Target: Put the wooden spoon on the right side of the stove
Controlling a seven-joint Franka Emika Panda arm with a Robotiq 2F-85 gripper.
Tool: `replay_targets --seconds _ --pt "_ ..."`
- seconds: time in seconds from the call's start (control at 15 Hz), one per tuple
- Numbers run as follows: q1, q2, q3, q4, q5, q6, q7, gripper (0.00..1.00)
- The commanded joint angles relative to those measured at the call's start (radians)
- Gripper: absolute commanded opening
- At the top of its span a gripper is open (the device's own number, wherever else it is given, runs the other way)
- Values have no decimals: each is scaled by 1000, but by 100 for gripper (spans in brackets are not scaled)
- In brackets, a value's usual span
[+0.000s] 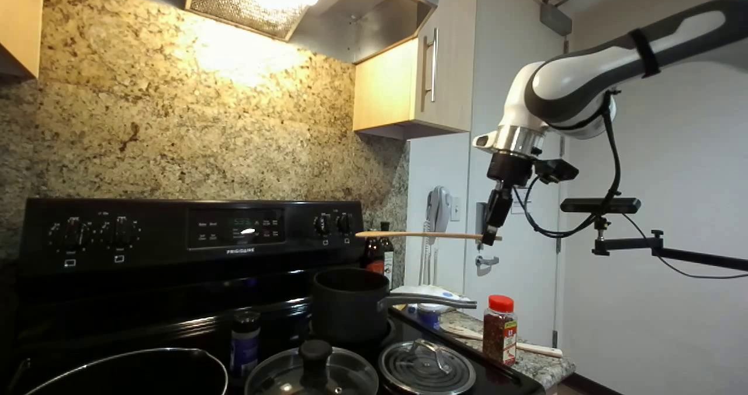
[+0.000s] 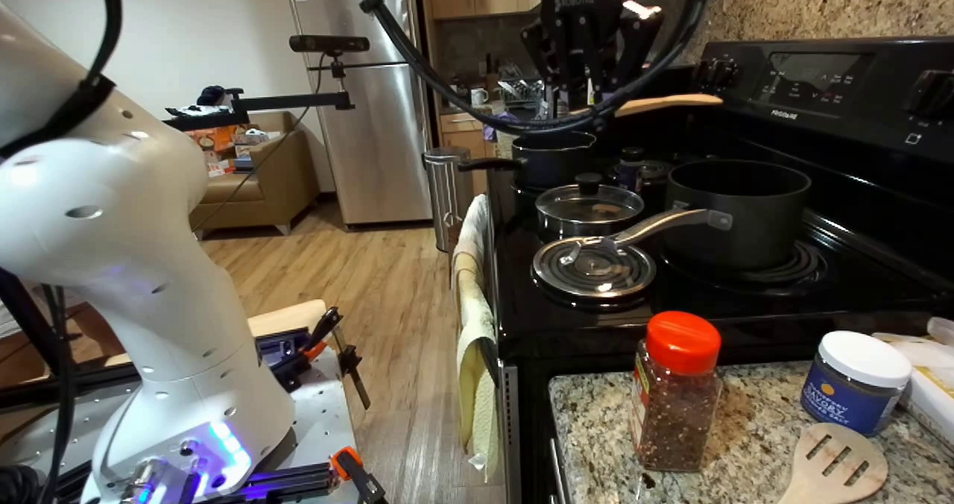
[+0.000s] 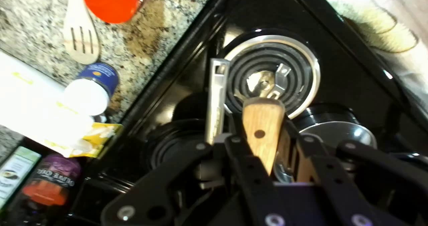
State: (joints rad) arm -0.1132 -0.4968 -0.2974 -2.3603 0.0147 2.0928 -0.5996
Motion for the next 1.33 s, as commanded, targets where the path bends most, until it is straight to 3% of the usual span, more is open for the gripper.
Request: replay_targets --seconds 0.0,0.27,0.53,0.93,1.27 --pt "-85 5 -87 16 -9 8 38 7" --pt "-189 30 -160 -13 -46 84 93 7" --pt "-246 76 -197 -55 -96 191 127 7" --pt "-273 161 -205 -137 -160 268 146 7" --pt "-263 221 -223 -192 -136 356 111 7"
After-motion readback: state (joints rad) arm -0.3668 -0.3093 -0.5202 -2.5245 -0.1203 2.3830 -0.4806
